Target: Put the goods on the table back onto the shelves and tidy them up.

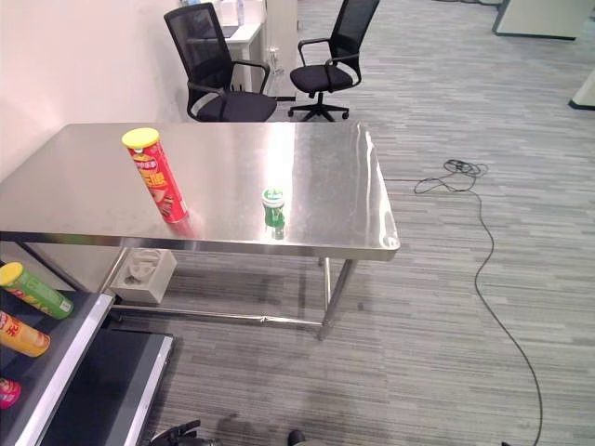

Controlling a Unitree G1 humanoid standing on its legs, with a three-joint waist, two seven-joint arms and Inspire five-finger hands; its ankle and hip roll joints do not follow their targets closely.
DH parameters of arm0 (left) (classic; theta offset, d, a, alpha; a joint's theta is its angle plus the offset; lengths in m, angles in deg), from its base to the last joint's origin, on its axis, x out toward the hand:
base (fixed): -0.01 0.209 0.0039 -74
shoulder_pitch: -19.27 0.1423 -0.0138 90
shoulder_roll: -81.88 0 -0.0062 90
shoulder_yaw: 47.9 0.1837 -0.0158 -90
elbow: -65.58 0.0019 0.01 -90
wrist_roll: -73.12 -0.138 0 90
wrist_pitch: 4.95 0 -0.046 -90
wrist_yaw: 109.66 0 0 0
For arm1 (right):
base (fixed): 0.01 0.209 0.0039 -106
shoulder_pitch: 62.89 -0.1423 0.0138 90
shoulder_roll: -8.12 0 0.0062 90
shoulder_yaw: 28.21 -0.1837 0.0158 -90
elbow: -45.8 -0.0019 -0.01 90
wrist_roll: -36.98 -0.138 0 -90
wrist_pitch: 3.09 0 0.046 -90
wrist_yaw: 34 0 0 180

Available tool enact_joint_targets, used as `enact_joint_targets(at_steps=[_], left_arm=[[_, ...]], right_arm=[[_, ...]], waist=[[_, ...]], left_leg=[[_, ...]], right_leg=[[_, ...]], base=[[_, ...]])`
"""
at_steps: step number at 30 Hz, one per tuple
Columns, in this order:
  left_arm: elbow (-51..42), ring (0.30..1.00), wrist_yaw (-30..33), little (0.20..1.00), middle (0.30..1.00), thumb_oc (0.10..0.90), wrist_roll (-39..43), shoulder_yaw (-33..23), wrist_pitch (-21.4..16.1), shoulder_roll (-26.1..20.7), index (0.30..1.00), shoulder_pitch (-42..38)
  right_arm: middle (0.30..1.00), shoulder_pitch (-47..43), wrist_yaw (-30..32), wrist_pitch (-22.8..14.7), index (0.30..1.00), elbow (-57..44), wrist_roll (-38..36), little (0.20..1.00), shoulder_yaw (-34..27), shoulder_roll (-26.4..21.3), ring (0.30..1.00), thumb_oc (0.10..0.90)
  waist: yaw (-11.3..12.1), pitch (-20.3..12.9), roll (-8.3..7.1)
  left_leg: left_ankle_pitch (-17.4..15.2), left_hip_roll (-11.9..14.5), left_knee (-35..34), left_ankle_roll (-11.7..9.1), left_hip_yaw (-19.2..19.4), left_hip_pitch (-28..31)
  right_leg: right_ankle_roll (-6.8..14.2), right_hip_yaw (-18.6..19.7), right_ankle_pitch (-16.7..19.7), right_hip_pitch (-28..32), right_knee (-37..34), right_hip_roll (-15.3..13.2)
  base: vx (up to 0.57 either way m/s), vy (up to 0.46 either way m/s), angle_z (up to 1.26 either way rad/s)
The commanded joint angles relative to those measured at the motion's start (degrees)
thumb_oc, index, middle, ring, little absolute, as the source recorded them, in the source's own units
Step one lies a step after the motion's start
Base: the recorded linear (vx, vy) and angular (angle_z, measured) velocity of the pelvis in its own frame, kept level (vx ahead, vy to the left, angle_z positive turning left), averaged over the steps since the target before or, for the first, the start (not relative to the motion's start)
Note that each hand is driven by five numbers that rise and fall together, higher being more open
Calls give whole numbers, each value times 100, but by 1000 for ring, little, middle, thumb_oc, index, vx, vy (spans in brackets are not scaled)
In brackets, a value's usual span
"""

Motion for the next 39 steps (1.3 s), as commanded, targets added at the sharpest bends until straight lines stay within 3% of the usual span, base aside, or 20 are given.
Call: enact_joint_targets(at_steps=[1, 3, 5, 6, 8, 10, 12, 13, 16, 25, 28, 31, 35, 39], left_arm=[[154, 900, -117, 900, 900, 800, -445, -389, -32, -183, 900, -185], [41, 900, -91, 900, 900, 800, -586, -221, -83, -137, 900, -192], [-7, 900, -110, 900, 900, 800, -659, -116, -107, -155, 900, -183], [-1, 900, -112, 900, 900, 800, -745, -23, -117, -137, 900, -198], [3, 900, -102, 900, 900, 800, -740, 24, -133, -116, 900, -184], [31, 900, -70, 900, 900, 800, -677, 193, -124, -98, 900, -156], [1, 900, -39, 900, 900, 800, -492, 165, -108, -132, 900, -160], [-27, 900, -34, 900, 900, 800, -354, 230, -110, -140, 900, -145], [-56, 900, -64, 900, 900, 800, -377, 450, -129, -117, 900, -157], [-23, 900, -35, 900, 900, 800, -216, 533, -144, -121, 900, -147], [0, 900, -21, 900, 900, 800, -157, 629, -164, -112, 900, -163], [-6, 900, -26, 900, 900, 800, -144, 633, -175, -122, 900, -150], [-70, 900, -38, 900, 900, 800, -176, 691, -234, -118, 900, -88], [-176, 900, 13, 900, 900, 800, -151, 666, -247, -172, 900, -77]], right_arm=[[900, 77, 738, -385, 900, -1920, 573, 900, -1636, -839, 900, 800], [900, -56, 989, -599, 900, -3344, 1238, 900, -2634, -1470, 900, 800], [900, -357, 985, -745, 900, -4125, 1554, 900, -3018, -1949, 900, 800], [900, -958, 891, -885, 900, -5099, 1790, 900, -3124, -2380, 900, 800], [900, -1283, 812, -1031, 900, -5546, 1684, 900, -3080, -2464, 900, 800], [900, -1958, 692, -1330, 900, -5689, 950, 900, -2485, -2576, 900, 800], [900, -2231, 463, -1229, 900, -5237, 629, 900, -1806, -2888, 900, 800], [900, -2685, 249, -1149, 900, -4541, 257, 900, -954, -3208, 900, 800], [900, -3002, 185, -1119, 900, -4089, 155, 900, -512, -3364, 900, 800], [900, -3455, 96, -1179, 900, -3128, -506, 900, 125, -3316, 900, 800], [900, -3599, -64, -1445, 900, -2920, -1375, 900, 302, -3052, 900, 800], [900, -3623, -276, -1466, 900, -2775, -1751, 900, 585, -2868, 900, 800], [900, -3705, -427, -1524, 900, -2711, -1923, 900, 899, -2512, 900, 800], [900, -3853, -325, -1620, 900, -2835, -1937, 900, 922, -2360, 900, 800]], waist=[[-64, -211, -335], [-9, -270, -342], [101, -321, -366], [281, -375, -426], [368, -399, -453], [623, -442, -505], [750, -428, -546], [871, -409, -591], [988, -394, -619], [1106, -405, -667], [1130, -410, -681], [1136, -409, -692], [1180, -380, -665], [1225, -287, -603]], left_leg=[[-505, -82, 36, -39, -59, 35], [-507, -74, 36, -21, -55, 12], [-557, -80, 36, -17, -120, 24], [-503, -86, 36, -21, -241, -8], [-494, -89, 36, -21, -323, -19], [-466, -101, 36, -28, -462, -46], [-453, -120, 36, -34, -536, -38], [-424, -124, 36, -48, -585, -36], [-398, -124, 36, -62, -656, -54], [-377, -144, 36, -76, -780, -70], [-371, -148, 36, -84, -807, -70], [-370, -154, 36, -89, -814, -63], [-409, -151, 36, -61, -758, -34], [-433, -149, 36, 24, -715, -17]], right_leg=[[490, 46, -7, -43, 6, -152], [510, 37, 34, -73, -31, -162], [532, -27, -8, -30, -42, -175], [526, -178, -4, 11, -57, -202], [523, -249, -30, 42, -61, -206], [507, -406, -77, 94, -69, -226], [498, -490, -96, 142, -68, -235], [491, -585, -96, 183, -73, -249], [484, -695, -100, 213, -77, -268], [467, -828, -123, 265, -82, -279], [464, -862, -127, 282, -82, -284], [459, -885, -131, 295, -81, -288], [488, -908, -116, 305, -22, -308], [498, -916, -228, 89, 519, -362]], base=[[166, 62, -4], [80, 26, -8], [27, -22, 0], [-1, -58, 16], [-1, -51, 66], [-8, -36, 63], [-9, -19, 43], [-5, -13, 44], [1, -5, 12], [4, 2, 5], [1, 2, 1], [0, 0, 0], [0, 0, 0], [-26, 50, 0]])
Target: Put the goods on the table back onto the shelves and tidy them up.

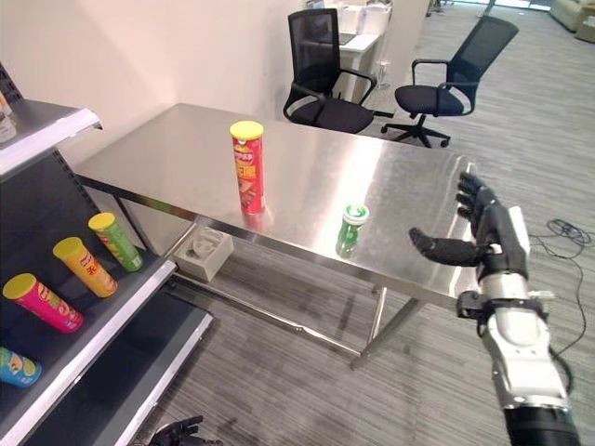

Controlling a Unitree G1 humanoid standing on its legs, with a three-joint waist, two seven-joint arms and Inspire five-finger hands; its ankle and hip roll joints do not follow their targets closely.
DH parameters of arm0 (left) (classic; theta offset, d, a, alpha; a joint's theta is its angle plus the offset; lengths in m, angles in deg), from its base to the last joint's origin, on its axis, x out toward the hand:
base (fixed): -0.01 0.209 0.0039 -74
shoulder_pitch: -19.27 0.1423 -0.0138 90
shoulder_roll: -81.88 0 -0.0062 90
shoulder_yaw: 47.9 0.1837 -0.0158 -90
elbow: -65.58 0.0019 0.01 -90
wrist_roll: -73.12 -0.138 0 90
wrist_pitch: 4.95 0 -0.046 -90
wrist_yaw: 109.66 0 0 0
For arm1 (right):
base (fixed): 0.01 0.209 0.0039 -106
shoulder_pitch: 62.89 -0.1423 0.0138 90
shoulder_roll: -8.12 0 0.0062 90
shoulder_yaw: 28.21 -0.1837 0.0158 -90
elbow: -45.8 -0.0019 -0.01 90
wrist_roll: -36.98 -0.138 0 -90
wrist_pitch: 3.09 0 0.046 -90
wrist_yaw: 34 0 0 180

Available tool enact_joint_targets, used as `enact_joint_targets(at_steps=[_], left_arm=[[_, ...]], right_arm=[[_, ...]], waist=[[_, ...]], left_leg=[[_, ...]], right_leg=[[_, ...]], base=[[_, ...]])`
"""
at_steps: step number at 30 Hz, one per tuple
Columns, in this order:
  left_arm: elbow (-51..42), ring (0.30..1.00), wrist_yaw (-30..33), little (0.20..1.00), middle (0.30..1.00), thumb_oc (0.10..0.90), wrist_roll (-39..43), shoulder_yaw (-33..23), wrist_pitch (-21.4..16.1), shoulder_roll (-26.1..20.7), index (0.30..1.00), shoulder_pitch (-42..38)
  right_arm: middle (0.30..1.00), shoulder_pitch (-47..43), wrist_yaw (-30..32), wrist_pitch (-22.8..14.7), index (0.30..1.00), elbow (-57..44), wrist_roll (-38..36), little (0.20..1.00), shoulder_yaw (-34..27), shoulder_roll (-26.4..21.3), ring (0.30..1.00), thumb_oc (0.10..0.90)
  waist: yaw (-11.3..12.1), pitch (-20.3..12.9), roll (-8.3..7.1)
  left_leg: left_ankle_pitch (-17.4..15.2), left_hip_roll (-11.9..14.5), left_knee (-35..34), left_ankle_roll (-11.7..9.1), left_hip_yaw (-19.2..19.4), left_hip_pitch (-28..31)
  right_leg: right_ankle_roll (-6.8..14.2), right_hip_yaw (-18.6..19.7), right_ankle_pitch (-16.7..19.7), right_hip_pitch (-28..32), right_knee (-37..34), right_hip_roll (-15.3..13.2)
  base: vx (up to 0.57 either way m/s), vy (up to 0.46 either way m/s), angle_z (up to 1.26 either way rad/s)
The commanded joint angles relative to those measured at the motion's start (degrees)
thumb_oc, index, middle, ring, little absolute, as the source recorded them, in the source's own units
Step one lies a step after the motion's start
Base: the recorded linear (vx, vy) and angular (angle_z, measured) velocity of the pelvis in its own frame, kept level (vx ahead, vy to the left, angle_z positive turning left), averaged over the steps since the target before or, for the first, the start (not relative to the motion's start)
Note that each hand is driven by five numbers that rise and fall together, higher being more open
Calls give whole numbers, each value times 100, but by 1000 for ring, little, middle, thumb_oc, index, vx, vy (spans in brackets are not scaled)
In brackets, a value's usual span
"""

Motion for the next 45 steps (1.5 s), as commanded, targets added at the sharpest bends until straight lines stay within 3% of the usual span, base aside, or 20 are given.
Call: enact_joint_targets(at_steps=[1, 2, 3, 4, 5, 8, 9, 10, 13, 19, 22, 32, 45], left_arm=[[166, 900, 50, 900, 900, 800, 71, 104, -248, -46, 900, -198], [131, 900, 62, 900, 900, 800, 69, 72, -242, -63, 900, -182], [130, 900, 62, 900, 900, 800, 68, 71, -240, -65, 900, -189], [77, 900, 97, 900, 900, 800, 35, 35, -226, -131, 900, -187], [45, 900, 101, 900, 900, 800, 14, 31, -218, -123, 900, -177], [16, 900, 130, 900, 900, 800, -34, 34, -246, -131, 900, -235], [-13, 900, 133, 900, 900, 800, -110, 150, -293, -141, 900, -291], [-29, 900, 171, 900, 900, 800, -140, 98, -302, -175, 900, -294], [66, 900, 239, 900, 900, 800, -352, 63, -335, -121, 900, -294], [4, 900, 155, 900, 900, 800, -671, 417, -341, -3, 900, -275], [54, 900, 76, 900, 900, 800, -739, 316, -305, 32, 900, -179], [63, 900, 30, 900, 900, 800, -613, 101, -311, 27, 900, -94], [-107, 900, 1, 900, 900, 800, -686, 171, -327, -26, 900, -5]], right_arm=[[900, -958, 240, -793, 900, -504, -64, 900, -530, -78, 900, 800], [900, -959, 285, -771, 900, -630, 48, 900, -600, -53, 900, 800], [900, -958, 290, -762, 900, -643, 56, 900, -607, -47, 900, 800], [900, -972, 409, -740, 900, -873, 323, 900, -747, -29, 900, 800], [900, -946, 498, -697, 900, -1042, 503, 900, -829, 32, 900, 800], [900, -850, 671, -736, 900, -1313, 543, 900, -1105, 168, 900, 800], [900, -860, 940, -863, 900, -1330, 707, 900, -1224, 52, 900, 800], [900, -724, 721, -645, 900, -1604, 610, 900, -1348, 36, 900, 800], [900, -561, 846, -1023, 900, -2046, 398, 900, -1604, 297, 900, 800], [900, -310, 667, -1091, 900, -2504, 126, 900, -1743, 306, 900, 800], [900, 185, 224, -853, 900, -2785, 198, 900, -1544, 178, 900, 800], [900, 660, -299, -586, 900, -3033, 527, 900, -1086, 407, 900, 800], [900, 703, -381, -372, 900, -2604, 1218, 900, -567, 636, 900, 800]], waist=[[239, -7, -318], [226, 69, -289], [232, 53, -297], [143, 230, -179], [126, 254, -158], [100, 244, -166], [-2, 260, -224], [-51, 221, -307], [-73, -94, -453], [-110, -227, -439], [-141, -312, -421], [-149, -303, -393], [-106, -208, -300]], left_leg=[[-630, -26, 34, 72, 181, 261], [-668, -48, 34, 133, 174, 332], [-639, -56, 34, 139, 183, 292], [-652, -26, 34, 204, 109, 420], [-663, -24, 34, 201, 49, 449], [-769, 10, 34, 66, -77, 491], [-874, 35, 34, -50, -235, 581], [-930, 24, 34, -86, -273, 631], [-990, 141, 34, -160, -181, 770], [-954, 339, 34, -292, -204, 774], [-946, 499, 34, -427, -168, 813], [-925, 594, 34, -513, -182, 847], [-867, 679, 34, -601, -227, 779]], right_leg=[[507, -138, -210, -350, 1265, -343], [669, -139, -100, -599, 1942, -452], [666, -130, -88, -654, 1970, -463], [875, -46, 181, -1064, 2849, -528], [873, 10, 152, -1239, 3086, -596], [719, 179, -113, -1291, 2261, -860], [775, 631, 219, -1252, 1177, -1010], [825, 823, 304, -1139, 705, -1028], [841, 819, 532, -882, 283, -902], [782, 642, 482, -615, 66, -756], [713, 540, 316, -451, 17, -608], [618, 459, 174, -295, 17, -512], [551, 304, 85, -236, 17, -490]], base=[[-16, 97, -5], [-28, 96, -13], [-10, 105, -17], [26, 63, -12], [81, 39, -1], [169, -159, 29], [211, -250, 23], [215, -230, 21], [189, -197, 46], [90, -120, 12], [80, -95, 8], [26, -27, 6], [38, -30, 7]])
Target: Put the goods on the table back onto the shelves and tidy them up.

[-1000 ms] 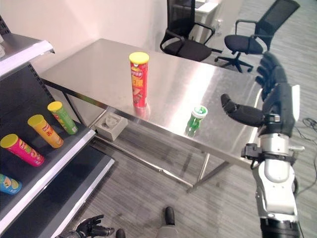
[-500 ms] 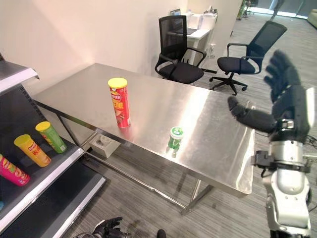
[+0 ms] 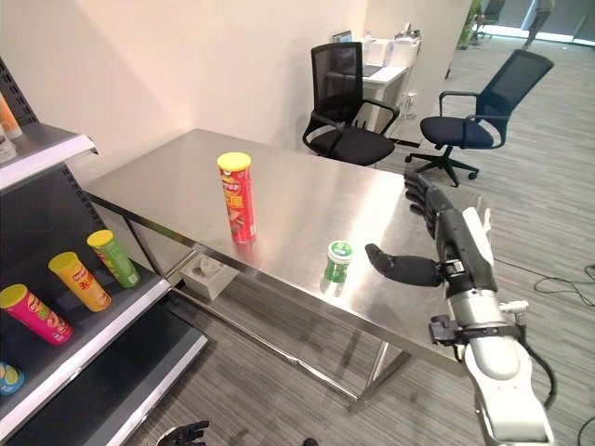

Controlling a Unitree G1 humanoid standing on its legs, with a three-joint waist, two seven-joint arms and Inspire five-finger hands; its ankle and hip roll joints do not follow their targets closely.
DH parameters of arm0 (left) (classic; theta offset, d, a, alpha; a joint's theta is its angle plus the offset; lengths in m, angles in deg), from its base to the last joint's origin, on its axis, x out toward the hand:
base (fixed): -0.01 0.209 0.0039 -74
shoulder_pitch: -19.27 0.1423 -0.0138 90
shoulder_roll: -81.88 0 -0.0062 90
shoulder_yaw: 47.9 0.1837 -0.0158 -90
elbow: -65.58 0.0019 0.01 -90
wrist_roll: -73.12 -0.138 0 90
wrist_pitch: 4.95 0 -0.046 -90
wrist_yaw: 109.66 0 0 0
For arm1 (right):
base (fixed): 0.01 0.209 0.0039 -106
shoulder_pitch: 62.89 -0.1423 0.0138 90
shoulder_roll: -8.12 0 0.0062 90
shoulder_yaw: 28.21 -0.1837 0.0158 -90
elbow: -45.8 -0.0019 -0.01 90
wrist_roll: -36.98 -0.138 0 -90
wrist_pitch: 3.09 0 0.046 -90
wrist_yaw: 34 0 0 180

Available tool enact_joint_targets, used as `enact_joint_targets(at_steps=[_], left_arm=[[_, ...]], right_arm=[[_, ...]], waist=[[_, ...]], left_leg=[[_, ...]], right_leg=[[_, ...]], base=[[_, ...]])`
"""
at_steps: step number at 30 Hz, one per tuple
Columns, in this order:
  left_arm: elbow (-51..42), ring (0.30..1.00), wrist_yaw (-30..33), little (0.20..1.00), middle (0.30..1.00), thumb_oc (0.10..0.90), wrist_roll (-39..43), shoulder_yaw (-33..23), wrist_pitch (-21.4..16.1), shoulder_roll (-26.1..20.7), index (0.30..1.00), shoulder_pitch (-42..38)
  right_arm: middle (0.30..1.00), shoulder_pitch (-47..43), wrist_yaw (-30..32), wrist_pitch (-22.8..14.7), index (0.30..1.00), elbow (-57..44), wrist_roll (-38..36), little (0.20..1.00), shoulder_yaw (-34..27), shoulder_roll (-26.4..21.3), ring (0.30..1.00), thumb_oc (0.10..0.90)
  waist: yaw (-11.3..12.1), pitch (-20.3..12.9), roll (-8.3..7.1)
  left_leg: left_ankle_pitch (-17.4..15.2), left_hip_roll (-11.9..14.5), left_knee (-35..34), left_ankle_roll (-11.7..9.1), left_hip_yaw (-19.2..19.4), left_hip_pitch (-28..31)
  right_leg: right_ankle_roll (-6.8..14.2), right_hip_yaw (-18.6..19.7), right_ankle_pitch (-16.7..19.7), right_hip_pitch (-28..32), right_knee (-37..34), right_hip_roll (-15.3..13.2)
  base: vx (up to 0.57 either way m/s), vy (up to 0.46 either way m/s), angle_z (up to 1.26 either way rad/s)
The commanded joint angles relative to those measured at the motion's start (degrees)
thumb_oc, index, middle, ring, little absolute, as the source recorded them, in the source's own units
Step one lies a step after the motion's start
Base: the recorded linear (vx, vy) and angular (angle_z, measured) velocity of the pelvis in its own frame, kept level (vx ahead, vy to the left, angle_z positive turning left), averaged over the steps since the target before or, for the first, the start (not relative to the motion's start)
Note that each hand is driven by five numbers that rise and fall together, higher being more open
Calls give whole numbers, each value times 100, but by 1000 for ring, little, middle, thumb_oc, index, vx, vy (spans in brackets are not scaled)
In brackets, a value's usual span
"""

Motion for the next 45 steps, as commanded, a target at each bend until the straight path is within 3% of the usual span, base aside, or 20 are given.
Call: enact_joint_targets(at_steps=[1, 8, 45], left_arm=[[37, 900, -103, 900, 900, 800, -64, 176, -210, -192, 900, -244], [-106, 900, -93, 900, 900, 800, -74, 288, -200, -240, 900, -218], [-382, 900, 92, 900, 900, 800, -33, 588, -144, -376, 900, -153]], right_arm=[[900, -568, 59, -356, 900, -135, 84, 900, -379, 156, 900, 800], [900, -822, 111, -285, 900, 315, 258, 900, 56, 142, 900, 800], [900, -1864, 761, -141, 900, 2016, 288, 900, 848, 409, 900, 800]], waist=[[108, 112, -449], [182, 154, -408], [539, 196, -301]], left_leg=[[-552, -209, 56, 66, 228, 358], [-469, -140, 56, -18, 147, 249], [-112, 170, 56, -327, -201, 115]], right_leg=[[265, -127, -557, 369, 74, -208], [216, -255, -635, 368, 84, -166], [15, -709, -973, 625, 74, 92]], base=[[30, -28, 4], [40, -46, 14], [24, -37, 6]])
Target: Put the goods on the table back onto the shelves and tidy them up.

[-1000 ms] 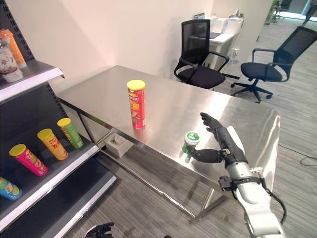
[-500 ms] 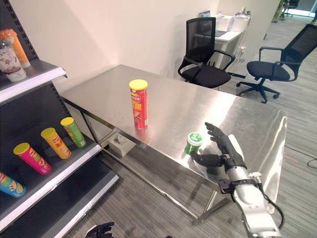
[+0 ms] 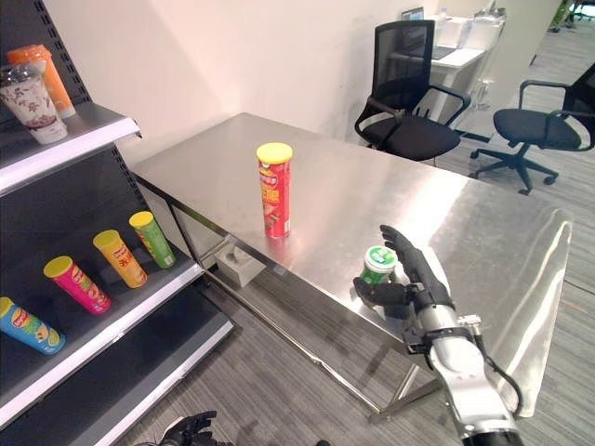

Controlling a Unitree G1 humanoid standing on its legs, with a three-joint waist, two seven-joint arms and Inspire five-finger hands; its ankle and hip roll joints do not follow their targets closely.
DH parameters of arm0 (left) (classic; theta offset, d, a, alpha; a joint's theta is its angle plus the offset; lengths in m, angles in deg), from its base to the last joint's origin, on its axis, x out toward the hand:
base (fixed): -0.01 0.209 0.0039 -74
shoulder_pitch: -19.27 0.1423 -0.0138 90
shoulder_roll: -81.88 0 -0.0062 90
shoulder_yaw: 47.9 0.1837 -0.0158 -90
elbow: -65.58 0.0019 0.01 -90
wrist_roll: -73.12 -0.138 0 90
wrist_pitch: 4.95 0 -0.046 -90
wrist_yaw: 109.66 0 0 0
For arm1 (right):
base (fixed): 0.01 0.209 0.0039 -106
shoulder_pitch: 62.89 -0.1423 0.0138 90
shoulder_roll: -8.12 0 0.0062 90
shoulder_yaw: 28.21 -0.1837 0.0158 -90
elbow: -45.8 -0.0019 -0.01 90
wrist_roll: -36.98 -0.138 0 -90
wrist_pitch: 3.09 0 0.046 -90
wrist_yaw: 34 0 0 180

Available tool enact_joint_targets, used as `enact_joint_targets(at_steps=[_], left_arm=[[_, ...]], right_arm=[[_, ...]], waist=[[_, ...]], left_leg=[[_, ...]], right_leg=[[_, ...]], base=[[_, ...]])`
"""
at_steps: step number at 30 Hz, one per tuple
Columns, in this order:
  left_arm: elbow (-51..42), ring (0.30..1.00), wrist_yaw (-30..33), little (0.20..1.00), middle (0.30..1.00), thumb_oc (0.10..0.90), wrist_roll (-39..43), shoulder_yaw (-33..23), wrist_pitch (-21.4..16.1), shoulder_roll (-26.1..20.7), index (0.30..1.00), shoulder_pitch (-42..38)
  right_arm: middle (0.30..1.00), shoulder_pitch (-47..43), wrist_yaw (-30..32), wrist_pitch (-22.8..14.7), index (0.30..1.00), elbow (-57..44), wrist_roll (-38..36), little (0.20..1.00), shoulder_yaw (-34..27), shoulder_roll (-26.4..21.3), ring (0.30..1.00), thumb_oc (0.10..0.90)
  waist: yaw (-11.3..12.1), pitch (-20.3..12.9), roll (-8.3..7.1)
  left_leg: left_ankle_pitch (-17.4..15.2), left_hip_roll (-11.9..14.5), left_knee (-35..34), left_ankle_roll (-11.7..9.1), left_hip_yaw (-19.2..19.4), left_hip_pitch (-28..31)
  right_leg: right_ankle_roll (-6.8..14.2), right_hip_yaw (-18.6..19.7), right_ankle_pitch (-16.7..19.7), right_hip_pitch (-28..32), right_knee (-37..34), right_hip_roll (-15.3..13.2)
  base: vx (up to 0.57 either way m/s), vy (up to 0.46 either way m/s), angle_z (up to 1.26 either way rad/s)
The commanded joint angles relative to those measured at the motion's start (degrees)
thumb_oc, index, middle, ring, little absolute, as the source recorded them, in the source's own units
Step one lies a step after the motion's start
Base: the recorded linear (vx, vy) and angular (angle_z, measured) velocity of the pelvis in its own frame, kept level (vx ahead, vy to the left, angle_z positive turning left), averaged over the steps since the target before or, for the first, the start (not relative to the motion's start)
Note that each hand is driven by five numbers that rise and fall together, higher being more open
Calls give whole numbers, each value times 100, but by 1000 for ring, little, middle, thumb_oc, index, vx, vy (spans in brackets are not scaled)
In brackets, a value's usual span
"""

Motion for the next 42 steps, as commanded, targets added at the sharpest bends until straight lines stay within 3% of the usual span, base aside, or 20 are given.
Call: enact_joint_targets(at_steps=[1, 10, 11, 12, 15, 33, 37, 42], left_arm=[[58, 900, 68, 900, 900, 800, 5, 259, -140, -375, 900, -179], [49, 900, 100, 900, 900, 800, -17, 270, -118, -396, 900, -167], [44, 900, 109, 900, 900, 800, -24, 279, -122, -403, 900, -170], [26, 900, 124, 900, 900, 800, -29, 291, -123, -419, 900, -164], [22, 900, 121, 900, 900, 800, -30, 293, -121, -416, 900, -158], [40, 900, 251, 900, 900, 800, -101, 170, -136, -425, 900, -136], [40, 900, 276, 900, 900, 800, -134, 140, -135, -425, 900, -148], [94, 900, 332, 900, 900, 800, -200, 35, -136, -412, 900, -177]], right_arm=[[900, -901, 372, -441, 900, -161, 57, 900, -337, 308, 900, 800], [900, -1011, 421, -394, 900, -1, 61, 900, -277, 294, 900, 800], [855, -1023, 427, -389, 855, 36, 64, 855, -262, 291, 855, 770], [547, -1041, 443, -362, 547, 106, 121, 547, -242, 260, 547, 565], [300, -1038, 448, -356, 300, 121, 140, 300, -239, 258, 300, 400], [300, -718, 753, -366, 300, 130, 403, 300, -586, 442, 300, 400], [300, -600, 816, -407, 300, -103, 387, 300, -755, 458, 300, 400], [300, -352, 814, -583, 300, -1097, 360, 300, -1161, 510, 300, 400]], waist=[[88, 88, -575], [137, 113, -603], [142, 119, -606], [163, 128, -617], [165, 128, -617], [164, 135, -658], [136, 130, -673], [31, 131, -680]], left_leg=[[-217, 45, 31, -233, 437, 417], [-226, 59, 31, -242, 358, 364], [-227, 58, 31, -240, 348, 358], [-239, 58, 31, -245, 314, 335], [-241, 59, 31, -246, 305, 330], [-310, 26, 31, -216, 338, 391], [-324, 24, 31, -209, 372, 413], [-365, 23, 31, -186, 458, 475]], right_leg=[[79, -28, -807, 525, 77, -1], [75, -84, -828, 517, 77, -2], [73, -87, -831, 516, 77, -4], [69, -108, -839, 523, 77, -10], [68, -121, -847, 526, 77, -12], [92, -74, -828, 563, 77, -33], [102, -37, -815, 563, 77, -33], [113, 70, -764, 539, 77, -46]], base=[[25, -13, 12], [15, -4, 7], [20, 3, 7], [21, 3, 7], [16, 4, 7], [1, 1, 1], [0, 0, 0], [-33, 0, -3]])
